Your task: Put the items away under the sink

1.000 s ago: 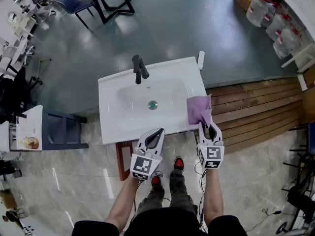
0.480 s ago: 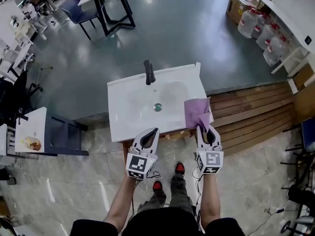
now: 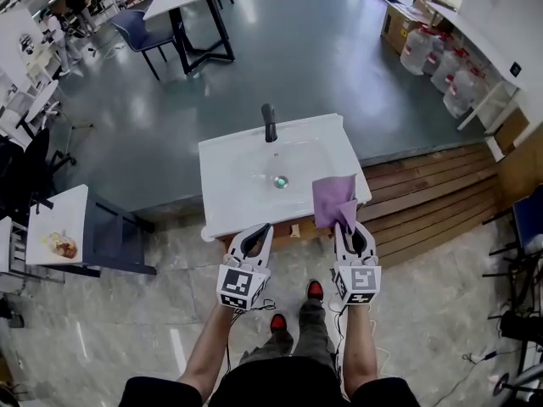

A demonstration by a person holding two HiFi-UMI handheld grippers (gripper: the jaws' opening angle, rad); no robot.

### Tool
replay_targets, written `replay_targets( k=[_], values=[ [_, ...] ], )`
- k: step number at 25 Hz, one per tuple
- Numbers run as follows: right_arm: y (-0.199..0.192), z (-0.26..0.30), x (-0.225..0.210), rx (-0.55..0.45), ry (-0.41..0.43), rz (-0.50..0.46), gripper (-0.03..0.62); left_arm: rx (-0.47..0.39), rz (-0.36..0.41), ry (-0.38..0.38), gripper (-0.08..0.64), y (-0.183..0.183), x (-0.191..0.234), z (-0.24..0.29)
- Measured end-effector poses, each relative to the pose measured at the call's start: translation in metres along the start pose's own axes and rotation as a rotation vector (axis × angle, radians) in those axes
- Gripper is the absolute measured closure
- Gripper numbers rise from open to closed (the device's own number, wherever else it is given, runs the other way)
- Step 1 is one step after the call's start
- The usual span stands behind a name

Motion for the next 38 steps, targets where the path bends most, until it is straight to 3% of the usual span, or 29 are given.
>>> replay_targets(
  k=[8,19,27,38],
  values=[
    [0.006,-0.029,0.04,-0.012,0.028,0.001,0.489,-0.015,0.001,0.019,0.554,-0.002,0.001,-0.046],
    [-0.017,-0.033,0.081,0.024,0.155,0.013,0.489,0.021,-0.051,0.121,0.554,-0.035,0.009,-0.08],
    [-0.067,-0.023,0.095,0.098,0.31,0.027,0.489,0.068,-0.103,0.235,0.554,-0.073,0.0,-0.082],
    [-0.165,-0.004,0.116,0.18,0.485,0.023,0.489,0.121,-0.176,0.36,0.554,-0.165,-0.002,-0.07]
  ],
)
Point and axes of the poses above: the fingertips, and each gripper's own axes: z forward along the fingers, x to its left, y out of its top, the point moved 2 cm from there along -z, backward along the fingers, and after that the axes turned 3 degrees about -z, right-handed, at the moved point
